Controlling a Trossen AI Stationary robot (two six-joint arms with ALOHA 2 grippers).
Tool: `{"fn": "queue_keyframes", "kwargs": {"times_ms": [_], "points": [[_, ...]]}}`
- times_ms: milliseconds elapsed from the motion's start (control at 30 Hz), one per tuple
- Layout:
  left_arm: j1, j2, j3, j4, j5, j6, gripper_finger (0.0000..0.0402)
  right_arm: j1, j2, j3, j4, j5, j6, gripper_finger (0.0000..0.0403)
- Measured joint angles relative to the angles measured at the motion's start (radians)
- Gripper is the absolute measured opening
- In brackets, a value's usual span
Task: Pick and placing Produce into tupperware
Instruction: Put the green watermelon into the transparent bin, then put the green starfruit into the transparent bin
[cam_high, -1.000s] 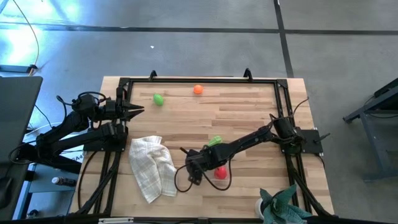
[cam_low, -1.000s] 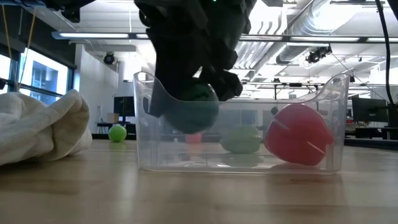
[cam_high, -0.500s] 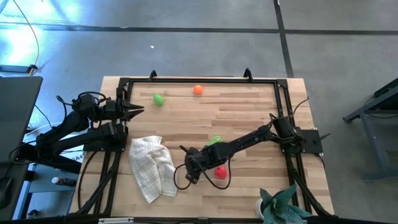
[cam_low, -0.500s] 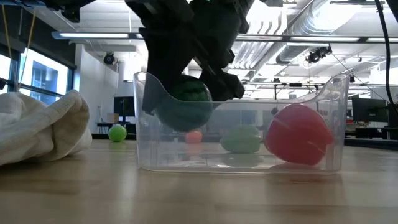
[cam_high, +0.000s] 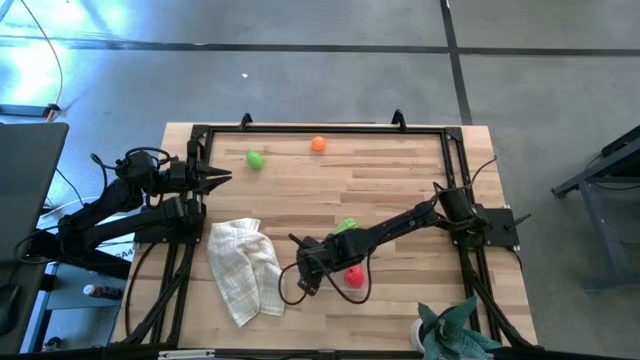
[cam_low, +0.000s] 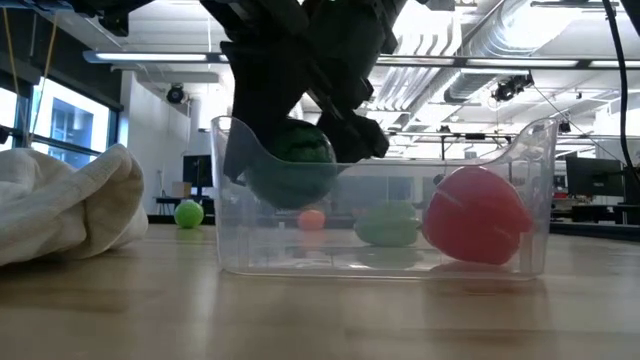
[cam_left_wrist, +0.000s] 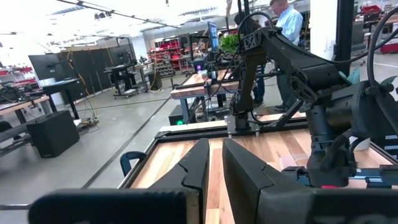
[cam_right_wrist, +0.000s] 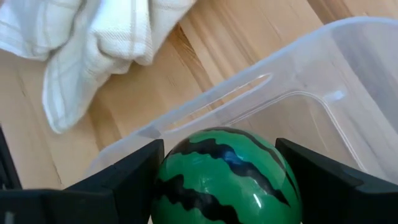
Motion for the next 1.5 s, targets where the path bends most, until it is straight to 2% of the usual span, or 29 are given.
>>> {"fn": "queue_keyframes", "kwargs": {"times_ms": [333, 400, 500, 567, 700, 800, 1100, 1233, 1500], "points": [[0.000, 0.000, 0.000, 0.000, 0.000, 0.000, 0.0037, -0.006, 0.000, 0.000, -0.003, 0.017, 0.041, 0.0304], [0.000, 0.000, 0.000, 0.000, 0.000, 0.000, 0.0037, -0.006, 0.000, 0.000, -0.024, 0.020, 0.062, 0.0326], [0.000, 0.000, 0.000, 0.000, 0.000, 0.000, 0.0037, -0.007, 0.000, 0.000, -0.046, 0.021, 0.067, 0.0380], [0.000, 0.000, 0.000, 0.000, 0.000, 0.000, 0.0037, -0.007, 0.000, 0.000, -0.052, 0.035, 0.063, 0.0392], [0.000, 0.000, 0.000, 0.000, 0.000, 0.000, 0.0037, -0.009, 0.000, 0.000, -0.045, 0.042, 0.064, 0.0362], [0.000, 0.000, 0.000, 0.000, 0.000, 0.000, 0.0037, -0.010, 0.000, 0.000, -0.050, 0.042, 0.064, 0.0353], [0.000, 0.000, 0.000, 0.000, 0.000, 0.000, 0.0037, -0.010, 0.000, 0.000, -0.060, -0.001, 0.105, 0.0396], [0.000, 0.000, 0.000, 0.000, 0.000, 0.000, 0.0037, -0.015, 0.000, 0.012, -0.073, -0.041, 0.119, 0.0395], [0.000, 0.000, 0.000, 0.000, 0.000, 0.000, 0.0037, -0.021, -0.001, 0.161, -0.222, -0.066, 0.117, 0.0395]]}}
